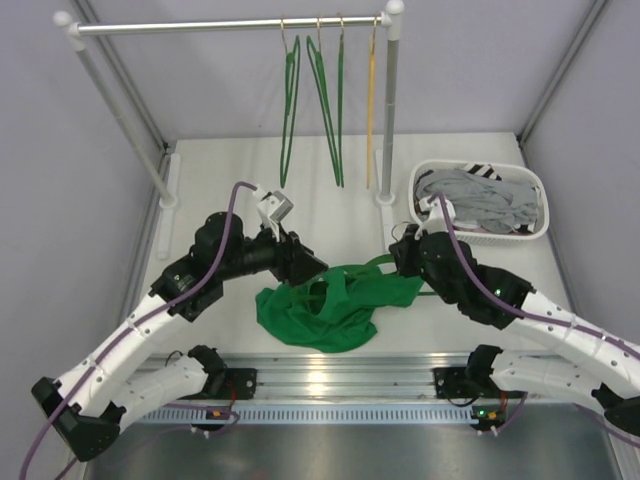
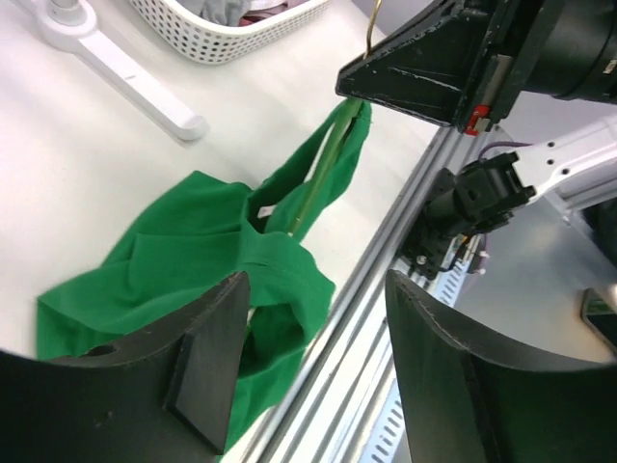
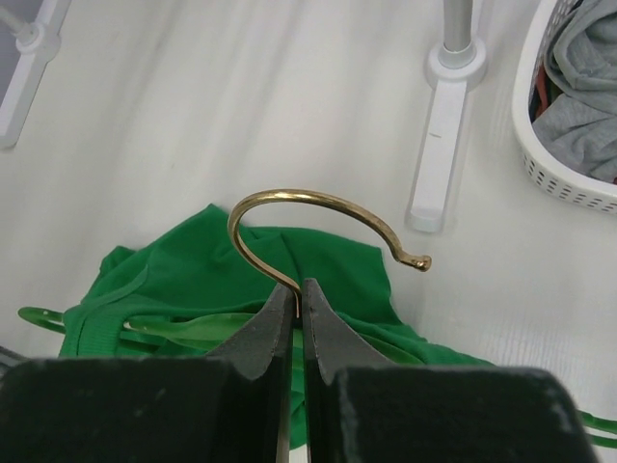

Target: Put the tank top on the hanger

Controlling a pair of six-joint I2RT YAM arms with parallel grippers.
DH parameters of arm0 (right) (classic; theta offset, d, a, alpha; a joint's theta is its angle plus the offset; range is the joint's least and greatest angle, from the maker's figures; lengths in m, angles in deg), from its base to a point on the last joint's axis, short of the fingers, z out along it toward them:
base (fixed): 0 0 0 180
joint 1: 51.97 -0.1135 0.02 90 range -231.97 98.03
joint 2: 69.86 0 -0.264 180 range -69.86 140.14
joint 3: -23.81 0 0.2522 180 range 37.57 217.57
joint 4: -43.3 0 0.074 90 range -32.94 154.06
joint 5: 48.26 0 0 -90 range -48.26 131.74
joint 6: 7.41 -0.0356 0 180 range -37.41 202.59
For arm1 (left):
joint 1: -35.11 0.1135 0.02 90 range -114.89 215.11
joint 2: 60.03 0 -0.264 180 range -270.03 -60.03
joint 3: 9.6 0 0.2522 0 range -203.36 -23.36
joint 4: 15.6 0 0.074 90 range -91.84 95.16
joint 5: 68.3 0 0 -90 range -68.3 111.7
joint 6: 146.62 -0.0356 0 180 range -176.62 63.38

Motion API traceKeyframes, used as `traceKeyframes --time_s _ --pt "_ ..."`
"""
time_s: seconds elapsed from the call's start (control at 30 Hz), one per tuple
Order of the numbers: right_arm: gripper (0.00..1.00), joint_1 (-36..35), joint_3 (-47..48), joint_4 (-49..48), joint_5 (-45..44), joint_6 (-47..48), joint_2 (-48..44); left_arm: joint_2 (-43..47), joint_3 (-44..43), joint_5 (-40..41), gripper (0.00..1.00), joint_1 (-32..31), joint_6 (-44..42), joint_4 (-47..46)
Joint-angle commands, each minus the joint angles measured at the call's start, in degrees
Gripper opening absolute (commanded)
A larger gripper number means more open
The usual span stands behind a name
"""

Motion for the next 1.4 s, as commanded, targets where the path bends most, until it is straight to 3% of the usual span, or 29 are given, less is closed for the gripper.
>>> traceKeyframes --time_s 0.0,0.37,1.03,1.13,1.2,1.37 --pt "0.00 0.16 4.76 -2.05 2.31 1.84 -0.93 -1.39 -2.86 1.77 0.64 -0.13 -6.32 2.07" --pt "0.00 0.07 10.30 -0.46 5.65 3.96 -0.06 -7.54 -9.37 -1.13 0.66 -1.27 -16.08 7.96" --pt "0.00 0.07 16.28 0.68 7.94 5.45 2.84 -10.01 -9.99 -0.51 0.63 -4.53 -20.04 9.90" --pt "0.00 0.07 16.80 0.94 8.55 5.54 3.28 -10.27 -9.90 -0.52 0.55 -4.88 -19.87 9.19" --pt "0.00 0.07 17.42 1.20 8.73 5.71 3.46 -10.36 -9.90 -0.25 0.40 -4.88 -19.87 9.11" --pt "0.00 0.07 18.74 2.08 8.90 6.68 4.08 -9.66 -9.55 -1.48 0.21 -4.97 -19.69 7.97"
